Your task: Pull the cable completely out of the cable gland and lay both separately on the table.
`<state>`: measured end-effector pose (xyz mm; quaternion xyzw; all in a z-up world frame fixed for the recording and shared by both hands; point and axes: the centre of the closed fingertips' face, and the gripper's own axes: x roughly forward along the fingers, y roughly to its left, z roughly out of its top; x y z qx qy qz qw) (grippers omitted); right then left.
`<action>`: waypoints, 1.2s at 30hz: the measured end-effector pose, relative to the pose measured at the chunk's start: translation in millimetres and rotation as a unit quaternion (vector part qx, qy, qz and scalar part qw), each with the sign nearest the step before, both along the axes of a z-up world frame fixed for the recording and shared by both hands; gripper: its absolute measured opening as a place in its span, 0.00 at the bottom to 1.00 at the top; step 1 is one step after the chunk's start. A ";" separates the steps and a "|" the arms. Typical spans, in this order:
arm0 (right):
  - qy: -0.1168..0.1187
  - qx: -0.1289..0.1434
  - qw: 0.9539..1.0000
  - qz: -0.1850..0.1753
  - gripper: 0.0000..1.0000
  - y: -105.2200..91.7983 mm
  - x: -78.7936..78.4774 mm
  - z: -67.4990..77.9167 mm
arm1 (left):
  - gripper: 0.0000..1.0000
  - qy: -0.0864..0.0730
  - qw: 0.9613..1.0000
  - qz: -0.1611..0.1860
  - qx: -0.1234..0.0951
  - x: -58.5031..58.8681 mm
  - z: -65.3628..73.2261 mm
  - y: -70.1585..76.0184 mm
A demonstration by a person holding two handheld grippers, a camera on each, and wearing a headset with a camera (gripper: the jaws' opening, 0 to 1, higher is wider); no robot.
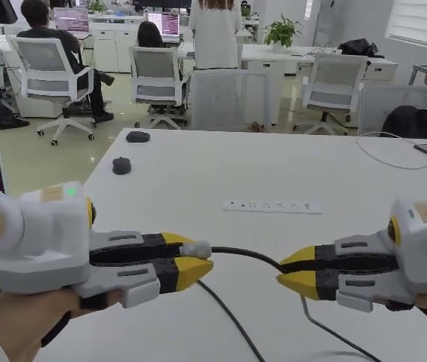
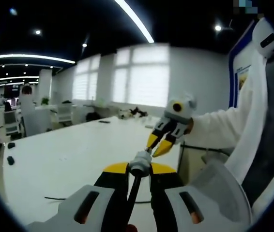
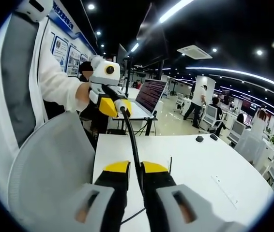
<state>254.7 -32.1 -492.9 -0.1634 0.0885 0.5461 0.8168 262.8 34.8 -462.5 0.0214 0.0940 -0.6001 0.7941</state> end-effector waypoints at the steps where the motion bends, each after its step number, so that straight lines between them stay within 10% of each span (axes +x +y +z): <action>1: -0.003 0.001 1.000 0.000 0.11 1.0 0.5 2.1 | 0.16 -0.002 1.000 -0.003 0.005 -0.8 -1.2 -1.1; 16: -0.037 0.006 0.997 0.062 0.16 37.8 -8.6 27.6 | 0.16 -0.004 0.999 -0.035 0.010 -12.2 -5.7 -17.5; 36: -0.027 0.005 0.995 0.095 0.04 47.1 -10.0 22.7 | 0.17 0.006 0.999 -0.032 0.002 -11.2 -7.7 -18.4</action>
